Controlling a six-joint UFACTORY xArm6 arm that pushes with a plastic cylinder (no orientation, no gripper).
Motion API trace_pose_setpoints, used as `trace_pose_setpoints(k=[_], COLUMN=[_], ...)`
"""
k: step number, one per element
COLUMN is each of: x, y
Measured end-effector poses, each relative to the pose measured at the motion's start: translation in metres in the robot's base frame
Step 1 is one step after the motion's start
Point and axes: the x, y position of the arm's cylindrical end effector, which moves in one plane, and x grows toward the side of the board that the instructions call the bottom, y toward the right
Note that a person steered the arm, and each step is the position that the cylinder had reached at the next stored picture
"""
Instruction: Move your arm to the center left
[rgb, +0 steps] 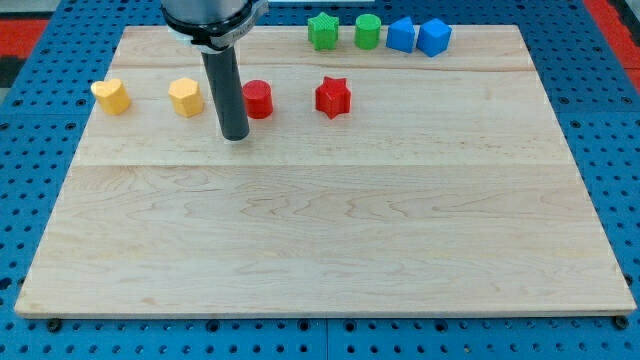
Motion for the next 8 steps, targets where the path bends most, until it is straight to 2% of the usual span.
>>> trace_pose_setpoints(k=[4, 6, 8], x=[0.003, 0.028, 0.041], y=[0.013, 0.012, -0.052])
